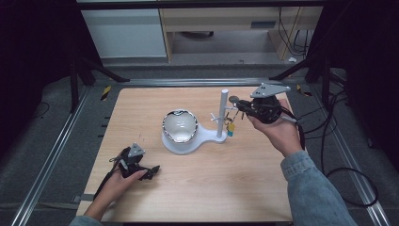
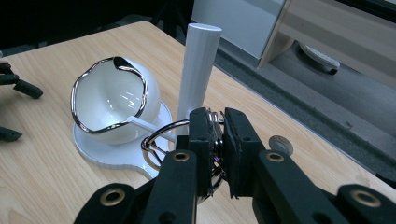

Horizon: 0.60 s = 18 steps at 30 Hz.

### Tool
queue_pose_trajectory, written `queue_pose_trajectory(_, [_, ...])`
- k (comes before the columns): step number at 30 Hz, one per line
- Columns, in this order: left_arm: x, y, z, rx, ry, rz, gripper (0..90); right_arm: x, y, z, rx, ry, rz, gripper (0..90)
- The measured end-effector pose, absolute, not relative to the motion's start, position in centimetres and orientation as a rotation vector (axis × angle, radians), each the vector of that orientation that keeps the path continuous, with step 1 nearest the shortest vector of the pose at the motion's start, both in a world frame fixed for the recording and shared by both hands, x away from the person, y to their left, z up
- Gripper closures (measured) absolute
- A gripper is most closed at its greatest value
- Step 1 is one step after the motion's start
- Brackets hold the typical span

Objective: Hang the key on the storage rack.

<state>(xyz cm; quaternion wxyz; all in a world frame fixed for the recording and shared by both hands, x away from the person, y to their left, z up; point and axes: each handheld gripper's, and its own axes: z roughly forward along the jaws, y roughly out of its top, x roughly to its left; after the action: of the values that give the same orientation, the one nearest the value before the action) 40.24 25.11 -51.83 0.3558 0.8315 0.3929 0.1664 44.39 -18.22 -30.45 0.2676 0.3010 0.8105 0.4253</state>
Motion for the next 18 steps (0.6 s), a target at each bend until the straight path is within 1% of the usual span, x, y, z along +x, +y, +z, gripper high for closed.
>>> queue_pose_trajectory(12, [40.24, 25.11, -51.83, 2.148, 1.015, 0.430, 0.0, 44.99, -18.55, -30.78, 0.840, 2.210, 1.184, 81.6])
queue_pose_trajectory(15, [40.24, 25.11, -51.83, 2.148, 1.014, 0.429, 0.0, 45.06, -18.81, -30.67, 0.856, 2.197, 1.209, 78.6])
queue_pose_trajectory(18, [40.24, 25.12, -51.82, 2.148, 1.014, 0.429, 0.0, 45.01, -19.06, -30.49, 0.858, 2.182, 1.211, 78.2])
